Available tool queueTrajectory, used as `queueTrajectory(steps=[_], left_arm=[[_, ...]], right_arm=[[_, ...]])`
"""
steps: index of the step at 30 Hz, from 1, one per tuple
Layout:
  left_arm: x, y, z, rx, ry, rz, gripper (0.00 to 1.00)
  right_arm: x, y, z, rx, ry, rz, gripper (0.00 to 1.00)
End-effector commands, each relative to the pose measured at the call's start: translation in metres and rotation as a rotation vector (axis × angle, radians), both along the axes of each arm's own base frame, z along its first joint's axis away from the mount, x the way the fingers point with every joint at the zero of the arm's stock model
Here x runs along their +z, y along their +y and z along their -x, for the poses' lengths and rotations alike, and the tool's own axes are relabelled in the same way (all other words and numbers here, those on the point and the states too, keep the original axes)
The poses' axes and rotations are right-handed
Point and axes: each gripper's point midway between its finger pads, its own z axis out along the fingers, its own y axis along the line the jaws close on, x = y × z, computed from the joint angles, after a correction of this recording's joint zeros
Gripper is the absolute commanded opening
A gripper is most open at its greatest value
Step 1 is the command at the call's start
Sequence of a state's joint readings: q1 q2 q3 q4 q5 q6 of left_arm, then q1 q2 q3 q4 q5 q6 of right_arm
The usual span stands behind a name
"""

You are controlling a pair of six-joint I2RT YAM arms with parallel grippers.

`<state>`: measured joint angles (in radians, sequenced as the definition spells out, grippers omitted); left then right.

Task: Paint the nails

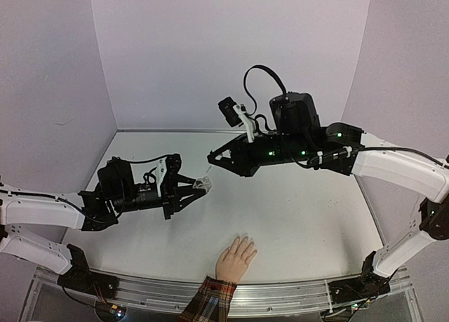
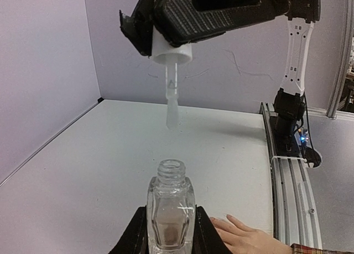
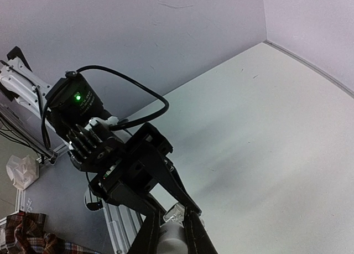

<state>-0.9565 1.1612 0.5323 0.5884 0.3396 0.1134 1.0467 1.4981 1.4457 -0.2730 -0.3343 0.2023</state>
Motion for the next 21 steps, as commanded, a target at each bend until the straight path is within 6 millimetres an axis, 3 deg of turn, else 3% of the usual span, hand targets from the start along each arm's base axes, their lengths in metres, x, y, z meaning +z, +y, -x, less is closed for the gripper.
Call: queueTrajectory(steps=[1, 21], left_arm=[[0.0249, 0.0044, 0.0043, 0.001, -0.064, 0.074, 0.0], [0.0289, 0.0046, 0.0031, 0.008, -0.065, 0.085, 0.0]], right_arm=[[0.0078, 0.0024, -0.0015, -0.013, -0.023, 0.004, 0.0], [-0.0016, 0.0111, -0.0037, -0.008, -0.023, 0.033, 0.0]])
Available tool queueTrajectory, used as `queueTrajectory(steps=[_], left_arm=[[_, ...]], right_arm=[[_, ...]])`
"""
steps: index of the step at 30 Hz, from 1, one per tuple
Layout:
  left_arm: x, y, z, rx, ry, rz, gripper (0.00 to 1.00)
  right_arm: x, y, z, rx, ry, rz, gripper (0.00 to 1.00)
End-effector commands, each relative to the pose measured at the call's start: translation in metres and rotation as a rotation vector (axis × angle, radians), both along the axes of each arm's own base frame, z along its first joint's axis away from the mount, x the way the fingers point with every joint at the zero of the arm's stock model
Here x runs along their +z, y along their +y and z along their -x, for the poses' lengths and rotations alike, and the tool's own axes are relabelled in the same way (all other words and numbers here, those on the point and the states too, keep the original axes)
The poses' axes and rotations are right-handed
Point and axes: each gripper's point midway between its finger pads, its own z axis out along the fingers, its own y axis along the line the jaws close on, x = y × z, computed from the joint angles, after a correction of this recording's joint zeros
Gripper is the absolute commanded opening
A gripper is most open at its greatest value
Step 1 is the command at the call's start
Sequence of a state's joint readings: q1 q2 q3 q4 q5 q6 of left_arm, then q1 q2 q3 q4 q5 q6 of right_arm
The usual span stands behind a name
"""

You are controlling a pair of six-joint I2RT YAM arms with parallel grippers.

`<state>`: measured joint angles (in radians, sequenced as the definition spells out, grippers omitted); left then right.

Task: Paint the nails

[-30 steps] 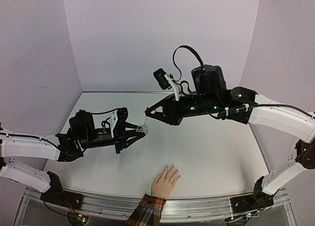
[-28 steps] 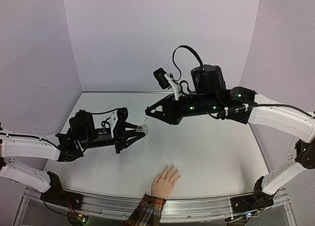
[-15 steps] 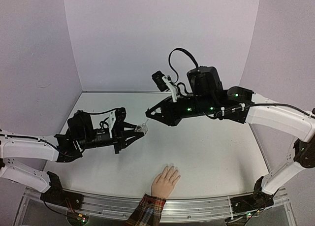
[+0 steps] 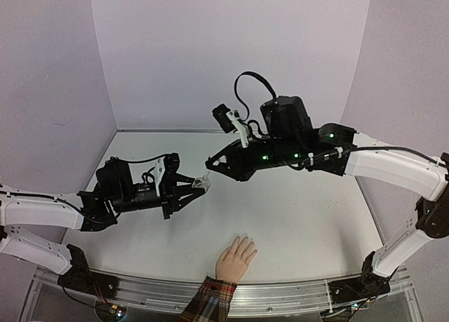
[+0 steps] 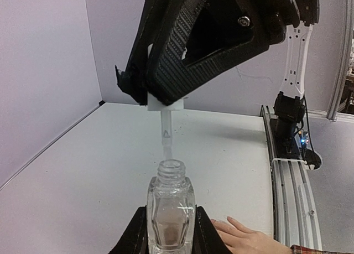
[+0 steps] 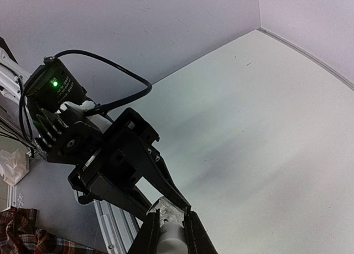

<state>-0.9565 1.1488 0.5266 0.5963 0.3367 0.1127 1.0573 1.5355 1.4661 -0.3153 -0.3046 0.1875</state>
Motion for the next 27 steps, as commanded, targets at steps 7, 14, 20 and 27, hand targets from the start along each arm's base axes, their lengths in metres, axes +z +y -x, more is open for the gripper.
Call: queueTrajectory(steps=[7, 14, 20, 27], left_arm=[[0.027, 0.002, 0.002, 0.006, -0.059, 0.075, 0.0], [0.03, 0.003, 0.001, 0.012, -0.058, 0.077, 0.0], [0.035, 0.005, 0.002, 0.014, -0.065, 0.088, 0.0], [0.037, 0.004, 0.003, 0.01, -0.064, 0.082, 0.0]], right_arm=[[0.011, 0.012, 0.002, 0.025, -0.02, -0.016, 0.0], [0.002, 0.016, 0.006, 0.048, -0.003, 0.007, 0.0], [-0.009, 0.019, 0.008, 0.056, 0.013, 0.035, 0.0], [-0.024, 0.028, 0.019, 0.15, 0.048, 0.089, 0.0]])
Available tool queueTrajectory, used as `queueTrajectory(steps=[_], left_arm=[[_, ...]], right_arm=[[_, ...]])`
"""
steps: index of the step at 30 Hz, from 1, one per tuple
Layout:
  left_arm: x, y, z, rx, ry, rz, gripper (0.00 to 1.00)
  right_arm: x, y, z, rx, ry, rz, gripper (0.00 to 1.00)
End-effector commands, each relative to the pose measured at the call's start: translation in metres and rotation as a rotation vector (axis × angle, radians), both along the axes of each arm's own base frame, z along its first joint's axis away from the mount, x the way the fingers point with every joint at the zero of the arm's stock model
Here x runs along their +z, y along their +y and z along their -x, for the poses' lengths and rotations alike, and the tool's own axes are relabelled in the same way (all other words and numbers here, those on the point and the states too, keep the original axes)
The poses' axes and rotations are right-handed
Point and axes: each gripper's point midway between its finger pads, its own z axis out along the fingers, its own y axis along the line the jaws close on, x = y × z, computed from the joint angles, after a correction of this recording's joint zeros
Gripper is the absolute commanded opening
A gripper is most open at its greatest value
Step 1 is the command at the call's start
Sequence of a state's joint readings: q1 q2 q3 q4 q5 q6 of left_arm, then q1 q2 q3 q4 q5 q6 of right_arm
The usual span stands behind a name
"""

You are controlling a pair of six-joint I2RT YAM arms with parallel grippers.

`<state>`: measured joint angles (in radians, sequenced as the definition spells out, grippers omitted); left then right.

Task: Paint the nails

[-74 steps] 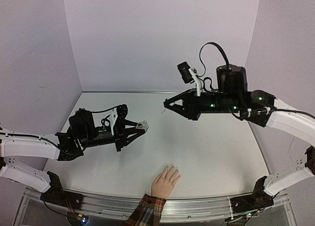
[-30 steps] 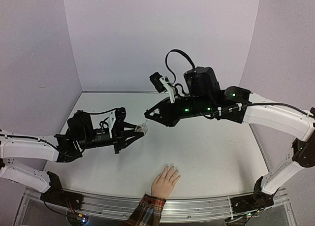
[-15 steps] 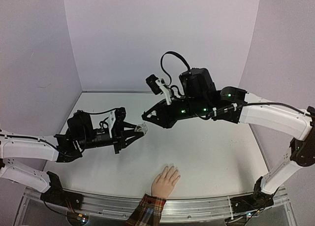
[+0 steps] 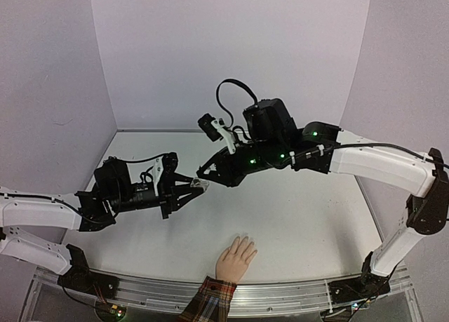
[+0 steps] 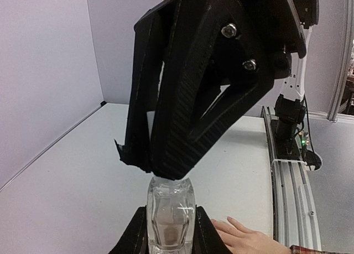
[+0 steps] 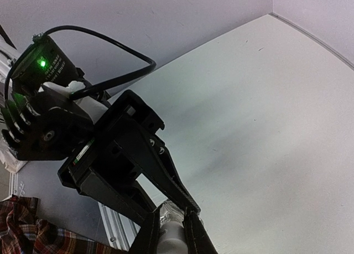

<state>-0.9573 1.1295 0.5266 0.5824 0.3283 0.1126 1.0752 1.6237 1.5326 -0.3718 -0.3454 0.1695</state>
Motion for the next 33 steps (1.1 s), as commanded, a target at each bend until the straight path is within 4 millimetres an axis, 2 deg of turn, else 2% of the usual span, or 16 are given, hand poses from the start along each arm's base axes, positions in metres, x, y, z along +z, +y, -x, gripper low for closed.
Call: queueTrajectory(steps=[1, 6, 8, 10, 13, 15, 18, 21, 24, 26, 28, 30, 33], left_arm=[[0.035, 0.002, 0.002, 0.001, -0.061, 0.077, 0.0], [0.047, 0.005, 0.005, -0.001, -0.067, 0.098, 0.0], [0.053, 0.005, 0.001, 0.019, -0.059, 0.104, 0.0], [0.059, 0.008, -0.009, 0.08, -0.039, 0.111, 0.0], [0.061, 0.015, -0.036, 0.246, -0.034, 0.115, 0.0], [0.057, 0.024, -0.06, 0.402, -0.056, 0.111, 0.0], [0.054, 0.027, -0.085, 0.538, -0.112, 0.107, 0.0], [0.051, 0.02, -0.099, 0.59, -0.129, 0.089, 0.0], [0.048, 0.011, -0.095, 0.54, -0.129, 0.077, 0.0], [0.042, 0.009, -0.09, 0.507, -0.106, 0.069, 0.0], [0.034, 0.01, -0.085, 0.48, -0.076, 0.064, 0.0], [0.024, 0.013, -0.079, 0.461, -0.036, 0.051, 0.0], [0.01, 0.018, -0.069, 0.43, 0.044, 0.031, 0.0]], right_arm=[[-0.005, 0.01, 0.016, 0.12, 0.017, 0.03, 0.0], [-0.013, 0.013, 0.043, 0.286, 0.057, 0.023, 0.0], [-0.017, 0.015, 0.045, 0.309, 0.059, 0.029, 0.0], [-0.02, 0.018, 0.038, 0.276, 0.068, 0.041, 0.0], [-0.022, 0.027, 0.013, 0.115, 0.11, 0.055, 0.0], [-0.028, 0.031, -0.024, -0.13, 0.152, 0.067, 0.0], [-0.031, 0.034, -0.063, -0.465, 0.265, 0.013, 0.0], [-0.023, 0.039, -0.079, -0.597, 0.211, 0.023, 0.03], [-0.013, 0.045, -0.079, -0.574, 0.197, 0.025, 0.1], [-0.005, 0.043, -0.077, -0.546, 0.182, 0.024, 0.22], [0.0, 0.034, -0.075, -0.522, 0.175, 0.028, 0.38], [0.012, 0.017, -0.075, -0.515, 0.169, 0.017, 0.49], [0.02, -0.009, -0.069, -0.45, 0.154, 0.027, 0.71]])
